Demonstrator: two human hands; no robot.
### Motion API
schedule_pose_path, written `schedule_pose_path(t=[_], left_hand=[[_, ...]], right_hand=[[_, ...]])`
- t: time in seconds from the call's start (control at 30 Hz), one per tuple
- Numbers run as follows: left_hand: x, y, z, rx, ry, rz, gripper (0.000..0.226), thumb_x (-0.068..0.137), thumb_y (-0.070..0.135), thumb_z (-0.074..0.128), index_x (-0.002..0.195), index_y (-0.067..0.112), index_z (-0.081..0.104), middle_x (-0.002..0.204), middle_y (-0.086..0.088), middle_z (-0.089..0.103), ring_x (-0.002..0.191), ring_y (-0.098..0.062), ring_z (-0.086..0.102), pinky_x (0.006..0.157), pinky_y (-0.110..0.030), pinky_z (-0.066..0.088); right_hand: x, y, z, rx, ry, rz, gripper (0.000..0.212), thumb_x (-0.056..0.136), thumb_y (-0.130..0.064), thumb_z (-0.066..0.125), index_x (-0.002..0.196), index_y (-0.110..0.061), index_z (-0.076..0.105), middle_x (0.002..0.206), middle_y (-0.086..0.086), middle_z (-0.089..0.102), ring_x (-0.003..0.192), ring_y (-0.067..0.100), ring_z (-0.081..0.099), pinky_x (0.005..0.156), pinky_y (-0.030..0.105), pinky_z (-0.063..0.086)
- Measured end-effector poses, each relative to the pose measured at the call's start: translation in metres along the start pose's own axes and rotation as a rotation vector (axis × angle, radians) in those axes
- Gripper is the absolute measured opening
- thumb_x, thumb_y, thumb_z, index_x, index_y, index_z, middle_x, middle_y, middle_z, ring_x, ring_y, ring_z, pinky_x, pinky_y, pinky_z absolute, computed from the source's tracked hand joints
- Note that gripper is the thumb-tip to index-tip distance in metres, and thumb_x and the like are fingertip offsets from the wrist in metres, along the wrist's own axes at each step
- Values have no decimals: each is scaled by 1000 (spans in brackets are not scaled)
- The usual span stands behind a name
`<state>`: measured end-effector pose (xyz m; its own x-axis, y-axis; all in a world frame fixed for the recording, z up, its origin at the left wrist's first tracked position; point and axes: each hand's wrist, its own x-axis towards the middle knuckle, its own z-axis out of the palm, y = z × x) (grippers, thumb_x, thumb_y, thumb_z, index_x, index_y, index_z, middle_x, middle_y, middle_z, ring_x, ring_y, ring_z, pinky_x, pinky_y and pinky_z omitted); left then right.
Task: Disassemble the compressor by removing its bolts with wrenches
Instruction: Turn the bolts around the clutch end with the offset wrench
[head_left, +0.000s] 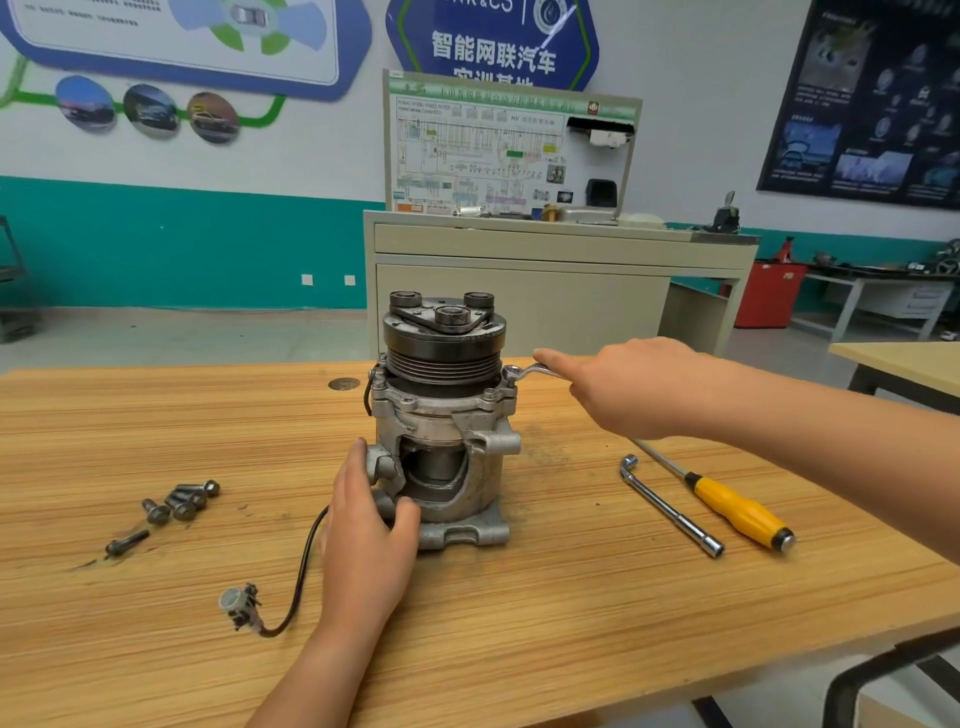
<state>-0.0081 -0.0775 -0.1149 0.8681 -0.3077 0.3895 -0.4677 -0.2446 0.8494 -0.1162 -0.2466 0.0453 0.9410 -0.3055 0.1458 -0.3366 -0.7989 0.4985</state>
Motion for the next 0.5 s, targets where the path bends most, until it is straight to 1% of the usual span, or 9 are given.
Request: schedule_pose_path(t=[0.07,0.13,0.27,0.33,0.43,0.5], left_hand=[[0,-1,0,3,3,-3,71,89,12,53,149,21,17,153,5,24,140,-14,24,113,-39,25],[0,-1,1,3,6,-4,71,89,11,54,149,21,17,153,5,24,140,-14,24,113,-40,25],[0,0,1,4,11,-3,71,88,10,54,149,19,19,153,3,25,139,-15,25,112,-40,26],[0,0,1,-2,7,-5,71,88,10,54,149,19,18,152,3,25,139,-15,26,112,-40,26],[1,0,1,-4,6,-2,70,88,9,53,149,18,19,153,3,25,139,-15,25,112,-38,25],[1,0,1,-3,6,-3,70,88,9,53,149,18,19,153,3,25,139,-15,24,111,-37,25]], right_hand=[[3,1,-3,-37,12,-5,52,98,-17,30,144,-32,11,61,-1,42,51,14,41,42,25,31],[5,-1,-7,-50,-18,-3,44,99,-22,29,141,-28,20,63,-1,39,53,14,40,44,25,31],[6,-2,-15,-116,-66,-31,40,97,-25,29,136,-20,30,64,-3,34,53,12,34,44,24,28],[5,-1,-17,-180,-59,-49,39,97,-25,29,135,-17,33,63,-2,34,52,12,33,42,24,26],[2,-2,-20,-312,1,-89,43,96,-22,29,138,-12,28,58,-1,36,48,13,34,40,23,24],[2,-2,-20,-360,14,-123,44,96,-22,29,137,-9,29,56,-1,34,46,13,33,39,23,23]])
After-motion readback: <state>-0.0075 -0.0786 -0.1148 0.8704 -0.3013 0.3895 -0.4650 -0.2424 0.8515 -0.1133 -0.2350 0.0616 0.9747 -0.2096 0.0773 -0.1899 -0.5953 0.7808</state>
